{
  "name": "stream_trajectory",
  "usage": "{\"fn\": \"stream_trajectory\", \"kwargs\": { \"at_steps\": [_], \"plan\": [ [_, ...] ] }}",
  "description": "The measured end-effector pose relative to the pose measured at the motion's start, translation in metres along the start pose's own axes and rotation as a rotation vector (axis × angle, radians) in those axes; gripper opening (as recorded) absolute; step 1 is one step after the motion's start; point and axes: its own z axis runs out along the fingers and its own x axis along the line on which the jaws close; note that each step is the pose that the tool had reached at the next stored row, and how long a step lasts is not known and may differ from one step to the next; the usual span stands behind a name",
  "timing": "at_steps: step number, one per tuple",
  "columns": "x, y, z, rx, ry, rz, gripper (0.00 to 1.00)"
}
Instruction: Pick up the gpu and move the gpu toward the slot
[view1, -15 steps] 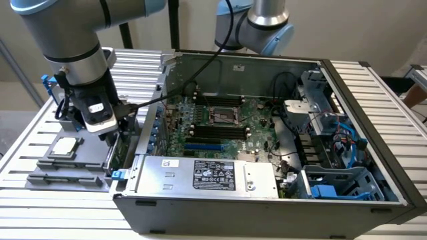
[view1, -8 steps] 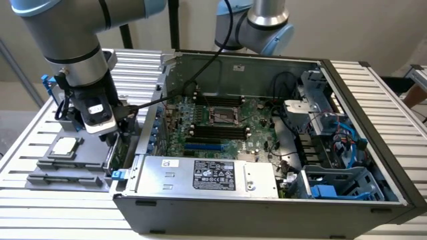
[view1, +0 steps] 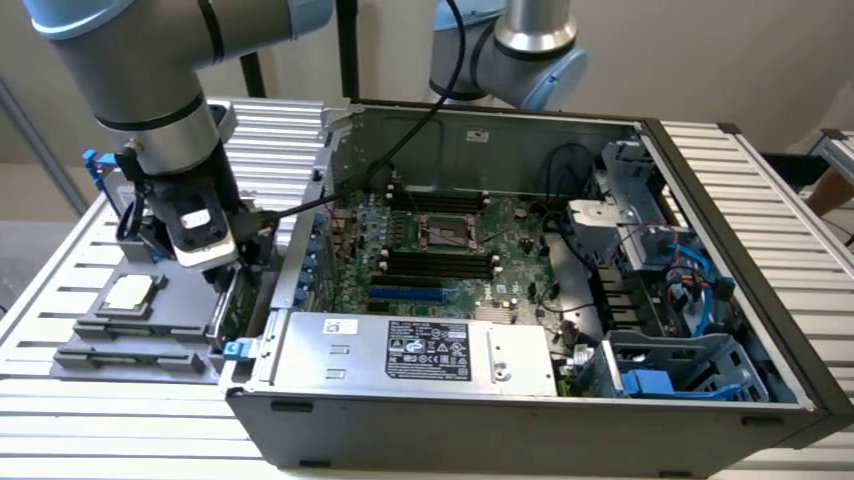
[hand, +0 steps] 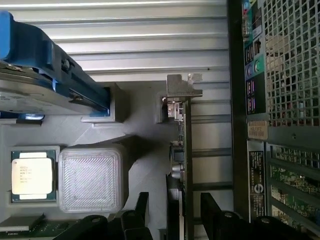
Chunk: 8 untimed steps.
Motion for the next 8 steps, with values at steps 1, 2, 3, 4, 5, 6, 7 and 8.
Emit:
{"fn": "stream_trajectory", "kwargs": {
  "at_steps": [1,2,3,4,5,6,7,8],
  "plan": [
    [0.0000,0.0009,0.0004,-0.0001,-0.0019,0.000,0.54],
    [0.0001,0.0014,0.0008,-0.0002,-0.0033,0.000,0.54],
    [0.0002,0.0014,0.0010,0.0002,-0.0035,0.000,0.54],
    [0.0004,0.0014,0.0010,0.0011,-0.0034,0.000,0.54],
    [0.0008,0.0015,0.0011,0.0012,-0.0034,0.000,0.54],
    [0.0012,0.0014,0.0011,0.0012,-0.0035,0.000,0.54],
    [0.0017,0.0011,0.0011,0.0012,-0.0036,0.000,0.54],
    [0.0021,0.0008,0.0012,0.0012,-0.0035,0.000,0.54]
  ]
}}
